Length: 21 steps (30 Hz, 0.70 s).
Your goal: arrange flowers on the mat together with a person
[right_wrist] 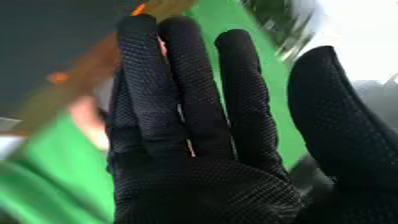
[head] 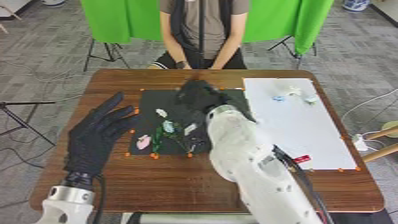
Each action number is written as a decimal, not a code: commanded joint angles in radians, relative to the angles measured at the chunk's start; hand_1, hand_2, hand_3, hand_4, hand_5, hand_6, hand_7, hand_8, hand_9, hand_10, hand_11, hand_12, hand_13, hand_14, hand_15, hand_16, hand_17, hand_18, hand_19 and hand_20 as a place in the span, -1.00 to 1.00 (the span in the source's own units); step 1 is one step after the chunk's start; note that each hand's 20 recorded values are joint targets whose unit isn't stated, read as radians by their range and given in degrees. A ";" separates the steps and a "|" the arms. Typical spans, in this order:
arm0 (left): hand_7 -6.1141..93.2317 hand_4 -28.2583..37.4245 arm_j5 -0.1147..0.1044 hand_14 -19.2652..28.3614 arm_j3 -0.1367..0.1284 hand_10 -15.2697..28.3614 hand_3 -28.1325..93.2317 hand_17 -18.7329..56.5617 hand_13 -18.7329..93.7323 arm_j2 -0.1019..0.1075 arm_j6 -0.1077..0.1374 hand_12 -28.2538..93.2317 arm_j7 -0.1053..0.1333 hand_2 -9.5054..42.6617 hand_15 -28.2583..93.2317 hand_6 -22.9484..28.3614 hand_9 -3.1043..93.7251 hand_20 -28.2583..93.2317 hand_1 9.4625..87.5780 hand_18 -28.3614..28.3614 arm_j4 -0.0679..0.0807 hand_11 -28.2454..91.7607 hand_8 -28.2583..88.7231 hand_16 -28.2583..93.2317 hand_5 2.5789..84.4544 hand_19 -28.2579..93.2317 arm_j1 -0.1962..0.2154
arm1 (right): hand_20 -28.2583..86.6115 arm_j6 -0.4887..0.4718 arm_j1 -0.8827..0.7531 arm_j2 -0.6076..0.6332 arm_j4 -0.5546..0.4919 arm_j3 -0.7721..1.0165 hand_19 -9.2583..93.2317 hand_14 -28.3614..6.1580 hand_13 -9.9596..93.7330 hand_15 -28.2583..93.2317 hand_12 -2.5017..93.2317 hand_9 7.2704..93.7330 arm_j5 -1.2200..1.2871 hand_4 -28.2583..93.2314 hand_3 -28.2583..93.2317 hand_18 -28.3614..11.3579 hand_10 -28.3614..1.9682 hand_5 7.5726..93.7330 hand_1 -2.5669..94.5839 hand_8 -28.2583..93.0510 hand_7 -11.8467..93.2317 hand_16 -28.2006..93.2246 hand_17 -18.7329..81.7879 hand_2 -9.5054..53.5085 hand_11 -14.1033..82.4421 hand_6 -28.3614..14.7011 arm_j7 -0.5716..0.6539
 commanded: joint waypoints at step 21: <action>-0.70 -1.00 -0.003 0.93 0.037 0.63 0.70 -0.62 -0.16 0.011 0.111 -0.35 0.105 -0.39 0.18 0.21 -0.22 -0.78 -0.77 0.99 0.055 -0.20 -0.66 -0.65 -0.18 0.59 0.039 | -0.23 0.124 -0.525 0.097 -0.155 0.485 0.26 -0.69 -0.03 0.15 -0.70 0.04 1.168 -1.00 0.84 -0.57 -0.41 -0.09 -0.65 -0.73 -0.58 -0.39 -0.57 -0.42 -0.43 0.32 -0.443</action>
